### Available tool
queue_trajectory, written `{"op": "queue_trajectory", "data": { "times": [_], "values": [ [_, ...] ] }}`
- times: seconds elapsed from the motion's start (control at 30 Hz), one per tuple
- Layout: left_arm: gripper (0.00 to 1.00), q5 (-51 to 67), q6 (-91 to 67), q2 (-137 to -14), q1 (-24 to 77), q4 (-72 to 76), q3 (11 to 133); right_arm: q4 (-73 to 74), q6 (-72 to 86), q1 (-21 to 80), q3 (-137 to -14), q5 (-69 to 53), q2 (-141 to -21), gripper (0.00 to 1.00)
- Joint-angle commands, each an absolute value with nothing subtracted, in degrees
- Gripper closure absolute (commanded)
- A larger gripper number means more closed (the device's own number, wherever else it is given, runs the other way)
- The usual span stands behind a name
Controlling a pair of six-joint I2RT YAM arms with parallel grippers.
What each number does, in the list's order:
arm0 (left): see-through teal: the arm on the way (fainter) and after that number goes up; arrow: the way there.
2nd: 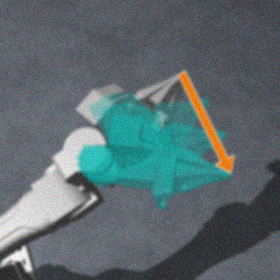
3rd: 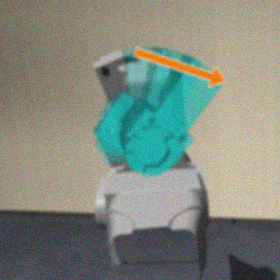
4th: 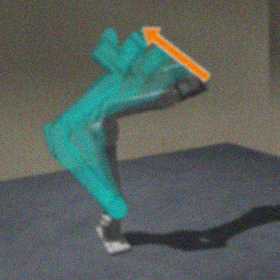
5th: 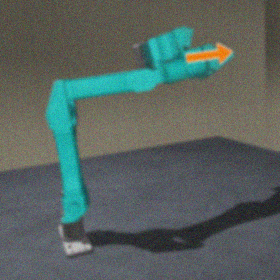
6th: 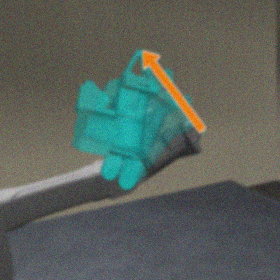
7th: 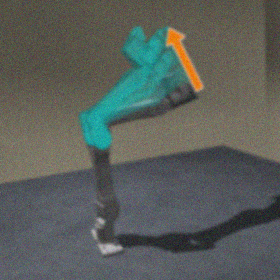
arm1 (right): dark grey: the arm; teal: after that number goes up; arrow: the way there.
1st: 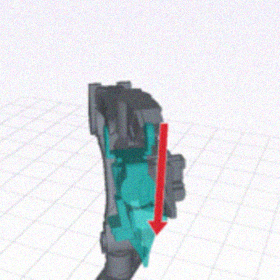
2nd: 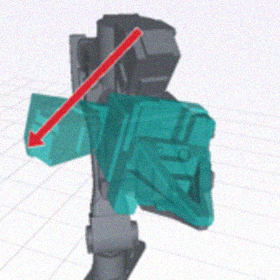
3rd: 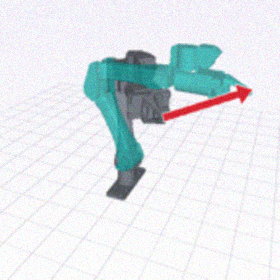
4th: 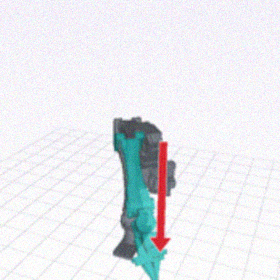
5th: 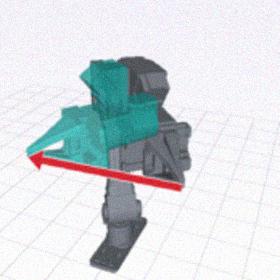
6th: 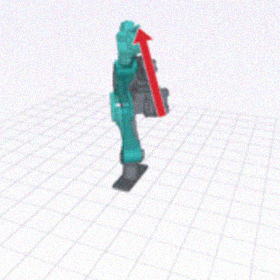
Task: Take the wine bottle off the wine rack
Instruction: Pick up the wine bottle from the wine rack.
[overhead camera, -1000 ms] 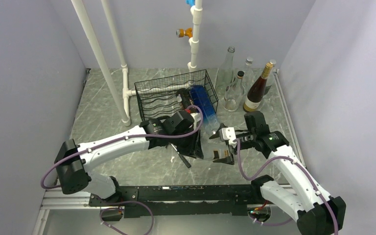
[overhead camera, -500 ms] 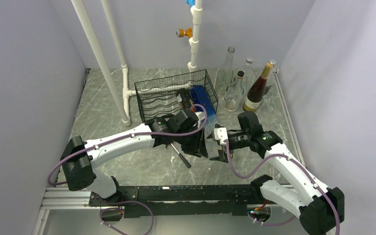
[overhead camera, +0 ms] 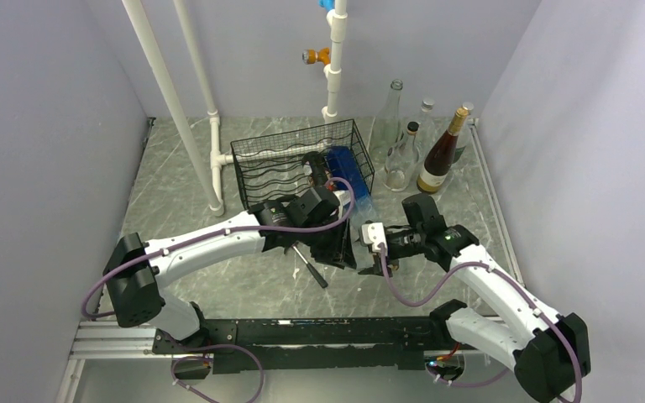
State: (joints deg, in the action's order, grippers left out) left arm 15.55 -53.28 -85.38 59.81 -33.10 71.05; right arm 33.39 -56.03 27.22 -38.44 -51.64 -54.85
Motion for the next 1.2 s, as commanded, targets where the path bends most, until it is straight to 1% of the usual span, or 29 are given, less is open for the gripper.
{"op": "queue_trajectory", "data": {
  "times": [0.0,0.03,0.13,0.2,0.27,0.33,0.4,0.47,0.57,0.7,0.77,0.87,0.9,1.17],
  "values": [
    [1.00,19.6,-54.3,-84.0,60.2,-21.4,74.7,32.2,-59.0,27.6,-38.9,-54.0,-55.7,0.40],
    [1.00,19.9,-54.4,-83.8,60.1,-20.7,74.4,33.0,-59.7,27.7,-39.2,-54.5,-56.0,0.47],
    [0.88,21.0,-54.6,-82.8,60.0,-18.6,72.9,35.6,-61.1,27.6,-40.3,-56.1,-56.1,0.70],
    [0.77,21.5,-54.8,-81.6,59.8,-16.6,71.1,37.5,-62.7,27.3,-40.8,-57.4,-56.0,0.81],
    [0.63,21.6,-55.1,-80.5,59.6,-14.6,69.3,38.4,-63.2,26.7,-41.1,-58.3,-55.8,0.90],
    [0.50,21.7,-55.1,-79.4,59.3,-13.1,67.5,38.6,-62.9,26.1,-41.3,-59.0,-55.7,0.96],
    [0.41,22.2,-55.2,-78.5,58.9,-11.6,66.1,38.8,-62.6,25.7,-41.5,-59.7,-55.8,0.99],
    [0.35,22.7,-55.4,-77.9,58.7,-10.0,64.8,38.8,-62.3,25.3,-41.5,-60.2,-55.8,1.00],
    [0.29,23.9,-55.5,-77.5,58.6,-7.8,63.3,38.8,-61.9,24.8,-41.5,-60.7,-55.8,1.00],
    [0.24,24.6,-54.3,-76.9,58.5,-7.1,62.1,39.3,-61.6,23.5,-41.8,-62.1,-55.5,1.00],
    [0.20,23.7,-53.0,-76.1,58.5,-7.5,61.5,39.6,-61.8,22.7,-41.9,-63.0,-55.1,1.00],
    [0.04,21.0,-50.1,-73.2,58.5,-6.1,59.8,40.7,-62.6,21.4,-42.2,-64.3,-54.4,1.00],
    [0.01,20.0,-49.3,-72.2,58.5,-5.1,58.7,41.1,-62.8,21.1,-42.2,-64.6,-54.1,1.00],
    [0.01,15.4,-42.1,-66.5,58.6,2.2,52.3,42.9,-63.6,18.4,-43.0,-67.8,-53.0,1.00]
  ]
}}
